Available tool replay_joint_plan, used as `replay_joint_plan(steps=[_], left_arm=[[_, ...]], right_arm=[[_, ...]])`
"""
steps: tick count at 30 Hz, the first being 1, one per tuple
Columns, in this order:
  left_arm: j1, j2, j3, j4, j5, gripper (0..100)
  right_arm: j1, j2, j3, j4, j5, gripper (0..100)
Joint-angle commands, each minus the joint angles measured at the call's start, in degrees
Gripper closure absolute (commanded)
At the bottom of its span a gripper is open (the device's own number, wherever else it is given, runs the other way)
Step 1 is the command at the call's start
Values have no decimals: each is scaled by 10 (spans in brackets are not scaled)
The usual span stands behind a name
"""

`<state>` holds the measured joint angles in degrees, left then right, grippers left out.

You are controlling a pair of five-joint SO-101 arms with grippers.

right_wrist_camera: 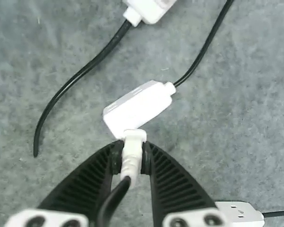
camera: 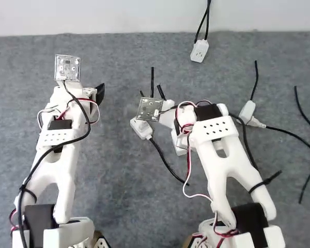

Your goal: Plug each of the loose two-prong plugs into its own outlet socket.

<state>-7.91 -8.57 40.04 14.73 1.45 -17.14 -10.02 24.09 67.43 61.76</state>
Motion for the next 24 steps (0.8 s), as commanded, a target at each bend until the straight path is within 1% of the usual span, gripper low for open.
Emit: replay_joint_plan(steps=[1, 4, 6, 13, 16, 24], left_arm=[[-2, -2, -31, -17, 7, 731], [-2, 0, -31, -17, 7, 731], [-3, 0, -31, -17, 7, 731], [-3, 1, -31, -17, 7, 731], [-3, 1, -31, -17, 6, 731], [-1, 1, -31, -17, 5, 731]], right_arm=[[-19, -5, 11, -15, -11, 991], [-40, -6, 32, -41, -33, 991], [-40, -7, 47, -67, -41, 991], [-42, -3, 105, -126, -41, 991], [-32, -2, 122, -152, -41, 991], [29, -7, 124, -156, -31, 991]])
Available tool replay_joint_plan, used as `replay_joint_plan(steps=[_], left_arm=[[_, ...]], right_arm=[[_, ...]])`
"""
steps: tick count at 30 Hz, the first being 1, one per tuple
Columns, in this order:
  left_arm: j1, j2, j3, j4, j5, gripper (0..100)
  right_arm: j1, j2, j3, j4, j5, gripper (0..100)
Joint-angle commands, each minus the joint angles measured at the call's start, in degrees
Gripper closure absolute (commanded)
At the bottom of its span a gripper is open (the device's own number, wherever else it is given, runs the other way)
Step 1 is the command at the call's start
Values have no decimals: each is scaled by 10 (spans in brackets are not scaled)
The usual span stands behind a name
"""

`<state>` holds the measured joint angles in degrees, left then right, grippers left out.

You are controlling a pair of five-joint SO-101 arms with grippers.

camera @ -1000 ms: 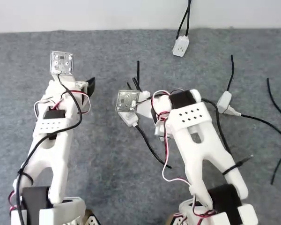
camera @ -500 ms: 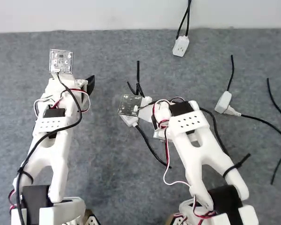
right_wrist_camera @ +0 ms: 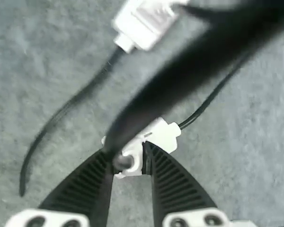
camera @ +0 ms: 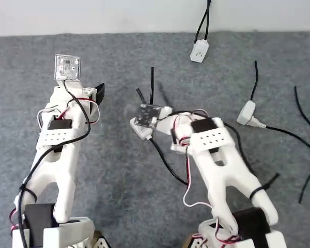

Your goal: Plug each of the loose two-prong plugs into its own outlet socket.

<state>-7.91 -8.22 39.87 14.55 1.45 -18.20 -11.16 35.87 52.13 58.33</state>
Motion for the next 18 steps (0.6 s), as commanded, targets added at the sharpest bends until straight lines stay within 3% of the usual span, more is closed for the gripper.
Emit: replay_joint_plan(steps=[1, 18], left_arm=[[-1, -3, -29, -15, 5, 731], [2, -2, -29, -16, 5, 731]], right_arm=[[45, 4, 5, -1, 13, 991], [6, 3, 4, 0, -36, 991]])
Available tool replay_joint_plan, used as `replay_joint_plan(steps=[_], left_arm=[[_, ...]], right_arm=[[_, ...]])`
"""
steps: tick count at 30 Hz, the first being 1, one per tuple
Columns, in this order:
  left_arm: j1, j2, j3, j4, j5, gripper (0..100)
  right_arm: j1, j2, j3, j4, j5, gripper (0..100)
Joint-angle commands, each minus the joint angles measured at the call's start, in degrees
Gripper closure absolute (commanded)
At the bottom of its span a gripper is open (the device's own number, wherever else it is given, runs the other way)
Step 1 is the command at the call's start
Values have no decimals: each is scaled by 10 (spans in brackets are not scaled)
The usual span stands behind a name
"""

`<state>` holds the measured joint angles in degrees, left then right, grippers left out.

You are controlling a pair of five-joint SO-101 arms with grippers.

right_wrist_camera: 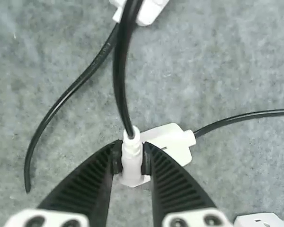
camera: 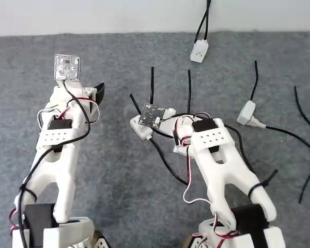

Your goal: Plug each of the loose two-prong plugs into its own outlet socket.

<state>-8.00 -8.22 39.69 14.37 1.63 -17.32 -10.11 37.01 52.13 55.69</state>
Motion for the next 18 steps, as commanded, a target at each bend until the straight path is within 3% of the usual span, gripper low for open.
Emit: replay_joint_plan(steps=[1, 9, 18], left_arm=[[3, -2, -27, -14, 4, 731], [3, -2, -27, -14, 4, 731], [19, -2, -24, -14, 2, 731]], right_arm=[[1, -7, -8, 0, -13, 991], [43, -29, -36, 3, -35, 991], [18, -213, -38, 66, -66, 991]])
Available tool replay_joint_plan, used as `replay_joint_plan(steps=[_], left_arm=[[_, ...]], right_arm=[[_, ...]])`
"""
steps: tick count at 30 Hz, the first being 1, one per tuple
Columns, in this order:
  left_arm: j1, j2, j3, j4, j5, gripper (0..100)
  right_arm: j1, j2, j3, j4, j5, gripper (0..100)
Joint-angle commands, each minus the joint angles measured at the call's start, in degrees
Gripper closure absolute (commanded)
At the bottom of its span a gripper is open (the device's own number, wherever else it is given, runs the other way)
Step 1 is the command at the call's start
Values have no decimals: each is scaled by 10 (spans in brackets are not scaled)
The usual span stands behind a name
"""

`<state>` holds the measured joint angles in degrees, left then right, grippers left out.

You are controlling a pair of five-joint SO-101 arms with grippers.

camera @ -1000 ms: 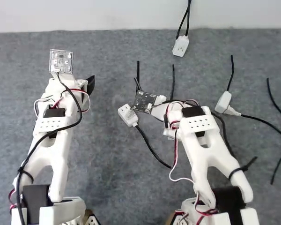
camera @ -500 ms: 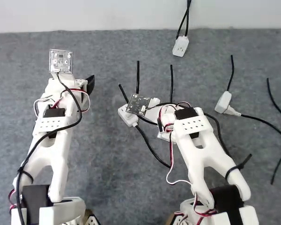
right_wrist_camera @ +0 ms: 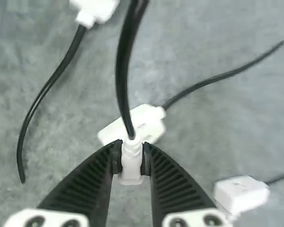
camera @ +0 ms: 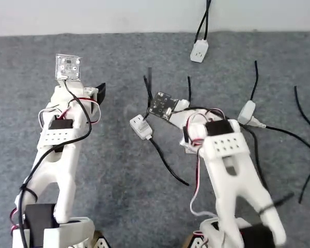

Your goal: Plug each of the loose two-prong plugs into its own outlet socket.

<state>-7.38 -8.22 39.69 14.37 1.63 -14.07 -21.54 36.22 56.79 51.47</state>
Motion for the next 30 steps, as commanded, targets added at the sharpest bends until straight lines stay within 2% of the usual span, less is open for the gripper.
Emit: replay_joint_plan(steps=[1, 5, 8, 11, 17, 20, 24, 30], left_arm=[[18, -4, -24, -12, 2, 731], [55, -18, -11, -11, -20, 731], [88, -76, 13, -11, -26, 731], [115, -181, 60, -11, -27, 731], [177, -449, 196, -8, -74, 731], [218, -585, 243, 36, -87, 731], [272, -738, 273, 134, -87, 731], [316, -898, 324, 230, -87, 731]], right_arm=[[-19, -117, -30, 24, -26, 991], [-42, -186, -33, 28, -62, 991], [-52, -223, -57, 28, -88, 991], [-51, -241, -100, 29, -120, 991], [-72, -249, -191, 29, -215, 991], [-108, -249, -249, 83, -245, 991], [-198, -245, -346, 147, -251, 991], [-239, -210, -466, 225, -273, 991]])
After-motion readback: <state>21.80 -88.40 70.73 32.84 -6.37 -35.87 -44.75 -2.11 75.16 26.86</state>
